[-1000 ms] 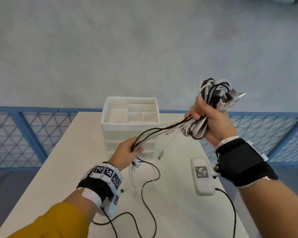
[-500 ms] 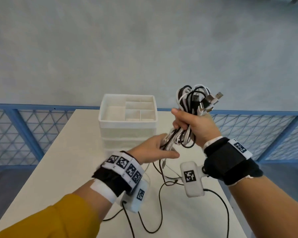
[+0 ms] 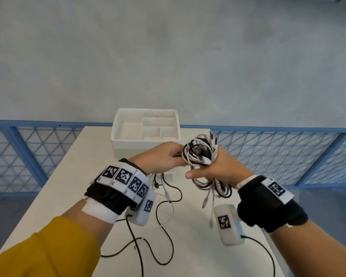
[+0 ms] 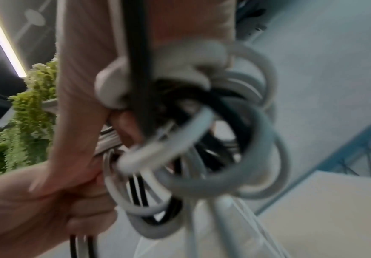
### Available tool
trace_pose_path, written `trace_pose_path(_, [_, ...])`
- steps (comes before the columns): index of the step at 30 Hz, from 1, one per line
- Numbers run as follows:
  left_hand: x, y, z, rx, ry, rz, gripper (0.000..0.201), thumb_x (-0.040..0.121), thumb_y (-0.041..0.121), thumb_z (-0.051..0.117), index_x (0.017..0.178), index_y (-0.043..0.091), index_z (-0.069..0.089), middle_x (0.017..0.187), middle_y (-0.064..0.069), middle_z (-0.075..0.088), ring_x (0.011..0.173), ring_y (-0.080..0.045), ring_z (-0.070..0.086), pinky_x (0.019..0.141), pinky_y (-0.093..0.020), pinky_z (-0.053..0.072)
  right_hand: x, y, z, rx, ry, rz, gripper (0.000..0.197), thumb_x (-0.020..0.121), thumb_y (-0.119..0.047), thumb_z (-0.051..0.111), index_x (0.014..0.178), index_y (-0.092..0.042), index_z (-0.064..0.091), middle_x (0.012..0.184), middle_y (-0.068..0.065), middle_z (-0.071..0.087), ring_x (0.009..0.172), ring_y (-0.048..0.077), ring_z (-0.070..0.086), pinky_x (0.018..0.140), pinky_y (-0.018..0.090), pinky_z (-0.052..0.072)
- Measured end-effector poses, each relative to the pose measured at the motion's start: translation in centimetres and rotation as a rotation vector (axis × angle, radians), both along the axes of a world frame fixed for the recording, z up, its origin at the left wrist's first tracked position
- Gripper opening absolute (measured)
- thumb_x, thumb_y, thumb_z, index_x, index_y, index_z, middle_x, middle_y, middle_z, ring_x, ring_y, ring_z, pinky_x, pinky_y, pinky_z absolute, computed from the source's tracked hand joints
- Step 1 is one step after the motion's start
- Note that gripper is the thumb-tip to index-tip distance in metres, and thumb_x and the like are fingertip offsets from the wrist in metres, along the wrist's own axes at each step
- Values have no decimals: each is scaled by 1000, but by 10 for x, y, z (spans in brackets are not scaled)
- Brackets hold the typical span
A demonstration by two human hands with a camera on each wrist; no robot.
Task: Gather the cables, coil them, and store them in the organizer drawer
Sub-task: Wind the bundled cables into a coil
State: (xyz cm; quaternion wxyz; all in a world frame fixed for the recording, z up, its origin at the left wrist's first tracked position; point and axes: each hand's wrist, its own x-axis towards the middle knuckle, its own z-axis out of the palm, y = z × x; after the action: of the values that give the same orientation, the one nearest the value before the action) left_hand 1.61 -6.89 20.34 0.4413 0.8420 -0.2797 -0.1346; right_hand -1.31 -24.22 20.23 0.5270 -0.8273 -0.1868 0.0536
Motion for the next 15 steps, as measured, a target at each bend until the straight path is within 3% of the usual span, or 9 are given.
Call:
trace_pose_path(3, [-5, -4, -5, -78, 132, 20, 26, 88, 14, 54, 111, 4, 60, 94, -5, 59, 67, -5, 47, 57, -17, 38, -1, 8, -17, 138, 69, -58, 28, 63, -1, 79, 72, -25, 66, 57, -9, 62, 53, 13, 50, 46, 19, 43])
trace_pose_path(5, [-6, -3, -7, -129, 147, 32, 22, 88, 13, 54, 105, 1, 60, 84, -8, 52, 59, -7, 39, 53, -16, 35, 0, 10, -21, 160, 102, -61, 29, 68, 2, 74, 75, -25, 66, 58, -10, 64, 56, 9, 53, 47, 16, 44])
trace_pose_path(7, [-5, 6, -8, -191, 159, 35, 14, 89, 15, 54, 94, 4, 61, 71, -6, 48, 53, -9, 37, 50, -14, 36, 2, 8, -20, 176, 97, -56, 28, 73, 3, 69, 82, -23, 66, 65, -14, 69, 64, 1, 60, 58, 13, 48])
trace_pose_path(9, [-2, 22, -11, -240, 184, 68, 14, 91, 17, 49, 82, 12, 58, 59, 2, 42, 50, -7, 39, 53, -15, 39, 5, 1, -17, 248, 129, -85, 17, 77, 2, 65, 82, -14, 67, 74, -5, 72, 72, 5, 65, 65, 15, 50])
trace_pose_path(12, [2, 34, -19, -274, 228, 112, 25, 96, 21, 36, 76, 16, 51, 59, 4, 33, 47, -3, 37, 61, -17, 43, 5, -7, -16, 347, 233, -127, 16, 82, -3, 60, 68, -10, 62, 61, 2, 69, 74, 25, 63, 67, 31, 52])
trace_pose_path(15, [-6, 22, -23, -325, 250, 124, 29, 98, 21, 30, 74, 15, 45, 60, 2, 30, 46, -4, 36, 66, -23, 46, 4, 1, -16, 362, 215, -163, 21, 83, -7, 62, 63, -12, 56, 53, 2, 58, 61, 23, 57, 59, 33, 51])
